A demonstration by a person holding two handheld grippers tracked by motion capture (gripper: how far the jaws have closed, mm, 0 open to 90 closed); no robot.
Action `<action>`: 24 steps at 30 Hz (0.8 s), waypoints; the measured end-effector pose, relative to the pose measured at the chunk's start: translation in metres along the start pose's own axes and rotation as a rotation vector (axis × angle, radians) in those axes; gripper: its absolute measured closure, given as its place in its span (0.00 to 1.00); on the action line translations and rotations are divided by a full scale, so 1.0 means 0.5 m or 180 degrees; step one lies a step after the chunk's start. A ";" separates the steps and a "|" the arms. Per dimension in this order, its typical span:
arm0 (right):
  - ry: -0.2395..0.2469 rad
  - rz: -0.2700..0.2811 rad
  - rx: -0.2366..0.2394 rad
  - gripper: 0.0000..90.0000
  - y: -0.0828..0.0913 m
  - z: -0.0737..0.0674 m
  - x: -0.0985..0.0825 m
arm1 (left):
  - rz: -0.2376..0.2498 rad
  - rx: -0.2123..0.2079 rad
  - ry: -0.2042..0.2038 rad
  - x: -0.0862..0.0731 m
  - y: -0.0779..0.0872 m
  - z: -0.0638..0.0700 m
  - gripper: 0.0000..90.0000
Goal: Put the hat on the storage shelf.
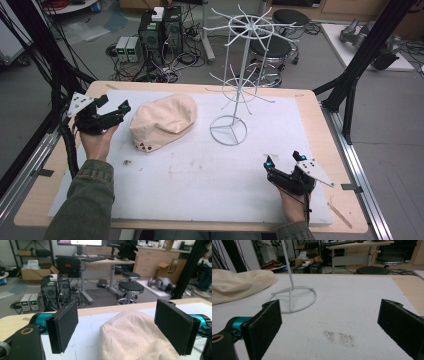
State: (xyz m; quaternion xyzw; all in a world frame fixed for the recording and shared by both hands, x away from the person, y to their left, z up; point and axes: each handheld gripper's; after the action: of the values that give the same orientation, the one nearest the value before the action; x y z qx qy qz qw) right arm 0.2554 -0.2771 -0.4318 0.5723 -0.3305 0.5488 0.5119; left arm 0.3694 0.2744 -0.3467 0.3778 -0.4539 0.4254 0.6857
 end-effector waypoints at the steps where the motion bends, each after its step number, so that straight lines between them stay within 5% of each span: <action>1: -0.0003 0.0003 0.0002 0.05 0.000 0.000 0.000 | -0.0006 -0.0039 0.0005 0.004 -0.009 0.002 0.22; 5: -0.0018 0.0015 0.0002 0.05 0.002 0.001 -0.001 | 0.0006 -0.0117 0.0102 0.010 -0.021 0.006 0.22; 14: -0.0036 -0.0001 0.0011 0.05 0.000 0.004 -0.002 | -0.0084 -0.0208 0.0101 0.022 -0.059 0.016 0.23; 18: -0.0036 0.0003 0.0016 0.05 -0.001 0.004 -0.002 | -0.0159 -0.0244 0.0221 0.040 -0.076 0.007 0.25; 24: -0.0040 0.0001 0.0020 0.05 -0.005 0.004 -0.003 | -0.0268 -0.0312 0.0144 0.060 -0.109 0.005 0.25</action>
State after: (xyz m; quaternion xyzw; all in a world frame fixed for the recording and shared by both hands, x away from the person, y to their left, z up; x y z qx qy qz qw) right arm 0.2580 -0.2789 -0.4334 0.5773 -0.3321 0.5463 0.5080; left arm 0.4259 0.2603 -0.3249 0.3528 -0.4424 0.3818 0.7308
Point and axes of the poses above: each handheld gripper's, and its own axes: y roughly backward along the jaws, x roughly out of its top, z roughly to its right, and after that the axes turned 13 degrees about y, right-handed
